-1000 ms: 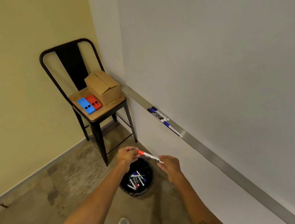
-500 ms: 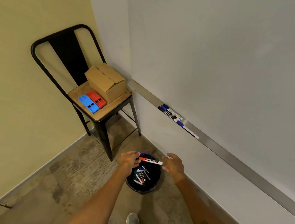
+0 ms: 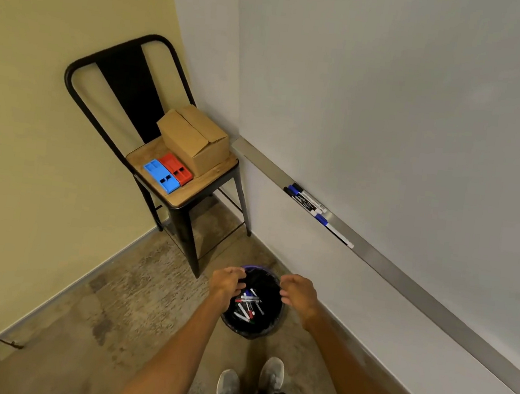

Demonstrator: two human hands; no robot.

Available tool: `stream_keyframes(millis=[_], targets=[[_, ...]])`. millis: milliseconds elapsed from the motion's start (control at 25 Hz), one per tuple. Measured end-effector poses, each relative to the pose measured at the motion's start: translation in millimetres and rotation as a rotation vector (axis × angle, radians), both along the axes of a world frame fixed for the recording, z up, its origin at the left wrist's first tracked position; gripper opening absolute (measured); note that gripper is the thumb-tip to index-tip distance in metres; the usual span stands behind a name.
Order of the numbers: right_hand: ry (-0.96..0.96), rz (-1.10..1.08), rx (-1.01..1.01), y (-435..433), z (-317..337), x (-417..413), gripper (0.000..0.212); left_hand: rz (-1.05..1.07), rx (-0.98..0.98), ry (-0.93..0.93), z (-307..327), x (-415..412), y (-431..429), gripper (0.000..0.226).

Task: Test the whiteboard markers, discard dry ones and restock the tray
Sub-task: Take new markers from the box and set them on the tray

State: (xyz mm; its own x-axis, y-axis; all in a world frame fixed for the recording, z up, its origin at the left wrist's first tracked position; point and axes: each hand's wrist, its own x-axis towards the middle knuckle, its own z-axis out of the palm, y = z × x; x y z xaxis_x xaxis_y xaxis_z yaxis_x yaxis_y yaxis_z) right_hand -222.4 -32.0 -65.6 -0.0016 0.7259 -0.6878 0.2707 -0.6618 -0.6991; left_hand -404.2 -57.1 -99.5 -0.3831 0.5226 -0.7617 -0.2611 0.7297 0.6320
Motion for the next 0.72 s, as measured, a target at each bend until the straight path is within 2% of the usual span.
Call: stream_keyframes(millis=[240,360,720], targets=[[0.018,0.188,0.024,25,5,-2,0.015,0.018,0.096,0.098,28,3,2,0.014],[0.034,0.28,0.071,46,11,-20,0.015,0.064,0.154,0.178,43,-11,10,0.012],[0.104,0.46,0.196,109,44,-91,0.019,0.211,0.259,0.25,71,-74,45,0.013]])
